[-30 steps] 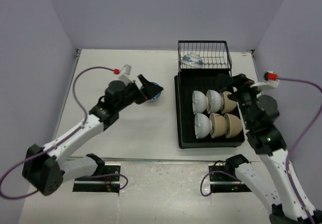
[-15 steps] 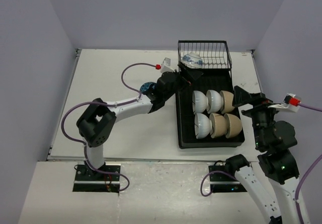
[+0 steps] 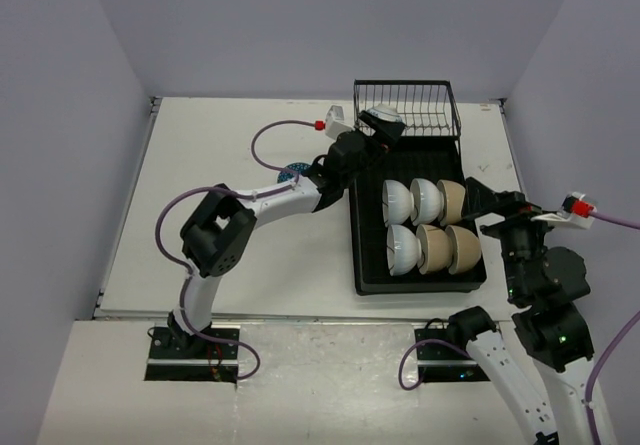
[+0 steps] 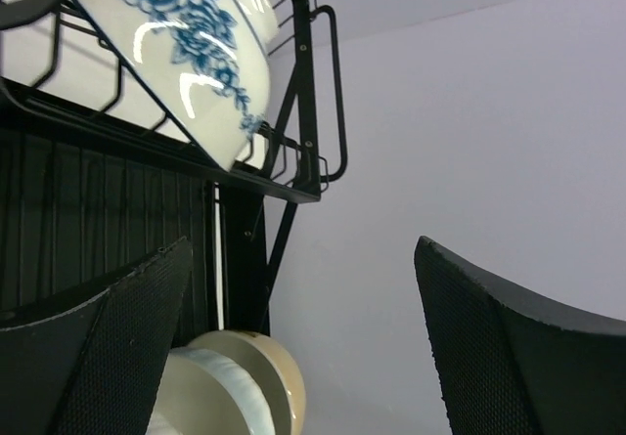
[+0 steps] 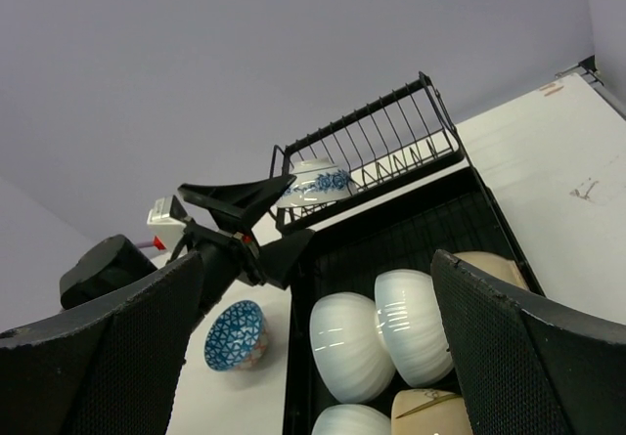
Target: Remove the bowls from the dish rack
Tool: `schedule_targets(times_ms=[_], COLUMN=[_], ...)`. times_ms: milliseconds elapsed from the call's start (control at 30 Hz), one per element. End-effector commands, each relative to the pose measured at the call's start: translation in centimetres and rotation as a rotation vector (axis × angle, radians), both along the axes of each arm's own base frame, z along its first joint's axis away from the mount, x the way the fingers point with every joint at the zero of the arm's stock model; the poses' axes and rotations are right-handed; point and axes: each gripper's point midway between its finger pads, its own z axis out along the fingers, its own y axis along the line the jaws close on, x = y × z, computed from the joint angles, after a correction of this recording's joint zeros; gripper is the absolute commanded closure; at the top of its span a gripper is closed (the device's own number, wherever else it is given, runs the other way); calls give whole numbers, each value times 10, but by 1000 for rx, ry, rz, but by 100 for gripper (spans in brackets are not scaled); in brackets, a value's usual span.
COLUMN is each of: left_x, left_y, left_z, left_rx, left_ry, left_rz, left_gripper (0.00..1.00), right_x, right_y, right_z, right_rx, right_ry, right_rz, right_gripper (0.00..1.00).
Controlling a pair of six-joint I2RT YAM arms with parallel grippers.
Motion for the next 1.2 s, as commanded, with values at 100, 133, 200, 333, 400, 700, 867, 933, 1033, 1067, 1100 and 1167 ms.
schedule_targets(times_ms=[100,133,200,333,400,700,867,933,1033,1067,1100,1167], left_x=[28,29,32,35,38,51,54,56,57,59,59,60], left_y=[16,17,20,22,24,31,32,34,32,32,32,32], left_z=[16,18,22,26,22,13,16,19,17,13,14,10], left_rx=[-47,-55,-50,-60,-65,-120,-128,-143,-165,-167,-173,-179], left_ry=[-66,-78,-106,-135,-129,-121,-145,-165,-175,-169,-171,-163], left_rz=[87,91,102,110,115,121,121,120,109,109,109,110], left_gripper=[8,8,8,9,10,11,13,15,17,17,18,19], right_x=[2,2,3,5,5,6,6,6,6,7,7,7], right_y=[-2,-1,0,1,2,4,5,5,6,6,6,7], right_z=[0,-1,-1,-2,-2,-2,-1,0,0,-1,-1,-1], right_rx=[-25,-27,-30,-32,-34,-42,-45,-45,-49,-50,-51,-52], right_ry=[-7,-6,-3,-3,-3,-9,-17,-20,-23,-20,-20,-20], right_rz=[-10,-6,-4,0,3,14,20,22,26,27,26,29], right_gripper=[1,1,1,1,1,1,1,1,1,1,1,1])
